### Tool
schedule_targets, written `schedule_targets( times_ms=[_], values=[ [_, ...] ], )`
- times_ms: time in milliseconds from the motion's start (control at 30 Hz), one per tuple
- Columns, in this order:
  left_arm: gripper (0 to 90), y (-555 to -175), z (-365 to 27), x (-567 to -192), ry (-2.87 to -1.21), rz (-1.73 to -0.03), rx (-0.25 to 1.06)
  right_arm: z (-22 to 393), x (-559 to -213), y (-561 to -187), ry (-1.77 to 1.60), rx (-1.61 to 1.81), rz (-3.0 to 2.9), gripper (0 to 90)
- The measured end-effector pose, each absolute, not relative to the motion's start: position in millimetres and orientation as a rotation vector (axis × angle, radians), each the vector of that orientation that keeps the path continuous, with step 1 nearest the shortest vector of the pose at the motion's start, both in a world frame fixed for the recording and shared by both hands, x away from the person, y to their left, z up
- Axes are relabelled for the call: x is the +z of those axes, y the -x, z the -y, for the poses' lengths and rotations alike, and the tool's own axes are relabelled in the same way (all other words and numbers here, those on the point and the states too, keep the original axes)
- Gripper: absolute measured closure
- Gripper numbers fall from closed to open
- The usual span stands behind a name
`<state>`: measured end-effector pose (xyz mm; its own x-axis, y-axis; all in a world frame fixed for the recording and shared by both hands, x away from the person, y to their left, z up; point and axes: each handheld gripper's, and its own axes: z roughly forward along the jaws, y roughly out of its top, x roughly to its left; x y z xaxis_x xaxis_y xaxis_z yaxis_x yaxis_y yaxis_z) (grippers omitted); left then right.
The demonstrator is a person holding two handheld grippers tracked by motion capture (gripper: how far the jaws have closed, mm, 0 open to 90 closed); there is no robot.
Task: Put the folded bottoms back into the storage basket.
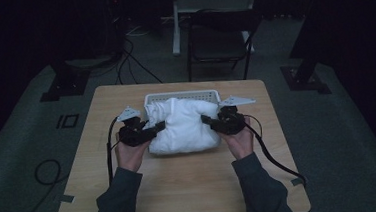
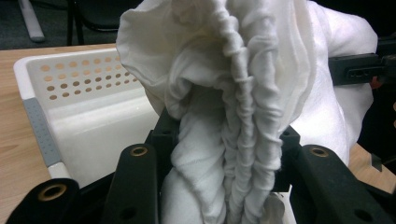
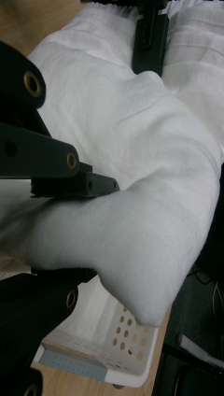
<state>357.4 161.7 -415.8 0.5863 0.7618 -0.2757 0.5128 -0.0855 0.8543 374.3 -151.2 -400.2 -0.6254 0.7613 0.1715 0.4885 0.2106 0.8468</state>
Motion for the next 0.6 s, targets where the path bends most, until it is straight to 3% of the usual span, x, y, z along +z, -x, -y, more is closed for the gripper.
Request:
schedule_targets(
  times_ms=[600],
  values=[
    [57.6, -368, -161, -413, -1.735, -1.063, 0.294, 150, -396, -385, -1.194, 1.376, -2.188, 69.9]
  ],
)
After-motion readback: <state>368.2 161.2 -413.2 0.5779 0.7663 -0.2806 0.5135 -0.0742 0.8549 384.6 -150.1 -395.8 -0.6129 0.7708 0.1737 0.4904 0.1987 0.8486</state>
